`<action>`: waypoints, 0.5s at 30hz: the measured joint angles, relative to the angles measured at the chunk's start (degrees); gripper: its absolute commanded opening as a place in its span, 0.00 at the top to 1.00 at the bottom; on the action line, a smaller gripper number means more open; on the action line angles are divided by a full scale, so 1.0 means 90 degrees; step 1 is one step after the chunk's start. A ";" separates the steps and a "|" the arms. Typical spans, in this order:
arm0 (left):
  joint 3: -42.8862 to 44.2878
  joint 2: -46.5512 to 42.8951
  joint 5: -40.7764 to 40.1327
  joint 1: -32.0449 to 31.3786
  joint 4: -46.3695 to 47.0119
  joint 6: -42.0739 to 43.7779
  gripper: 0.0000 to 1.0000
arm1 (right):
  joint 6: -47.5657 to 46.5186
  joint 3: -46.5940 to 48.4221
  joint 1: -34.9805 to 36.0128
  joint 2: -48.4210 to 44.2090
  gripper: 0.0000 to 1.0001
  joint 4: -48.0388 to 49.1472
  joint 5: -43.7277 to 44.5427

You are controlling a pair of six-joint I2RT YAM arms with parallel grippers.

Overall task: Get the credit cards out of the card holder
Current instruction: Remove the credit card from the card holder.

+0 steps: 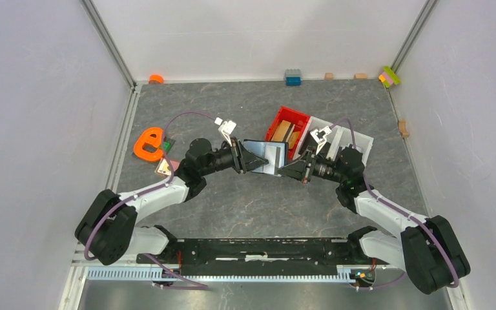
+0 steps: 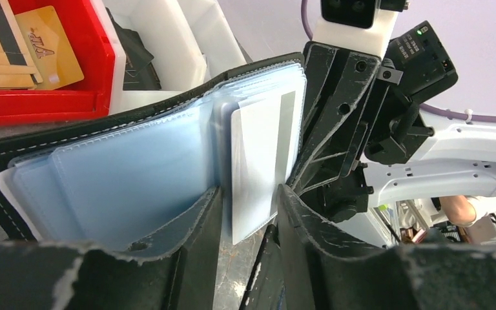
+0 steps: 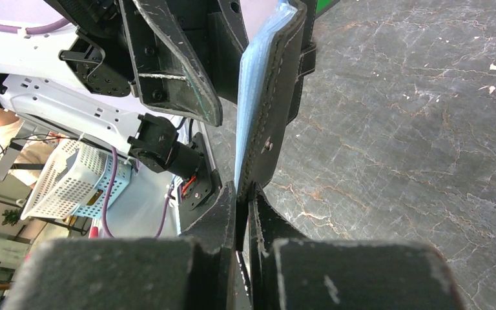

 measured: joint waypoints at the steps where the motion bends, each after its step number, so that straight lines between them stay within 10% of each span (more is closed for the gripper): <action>1: 0.0010 0.0000 0.0015 0.0000 -0.0017 0.0000 0.62 | 0.0000 0.0000 0.0000 0.0000 0.99 0.0000 0.0000; 15: -0.0109 0.1030 0.0695 0.0223 0.2093 -0.1243 0.74 | -0.0019 0.0000 -0.0019 -0.0039 0.99 0.0019 -0.0034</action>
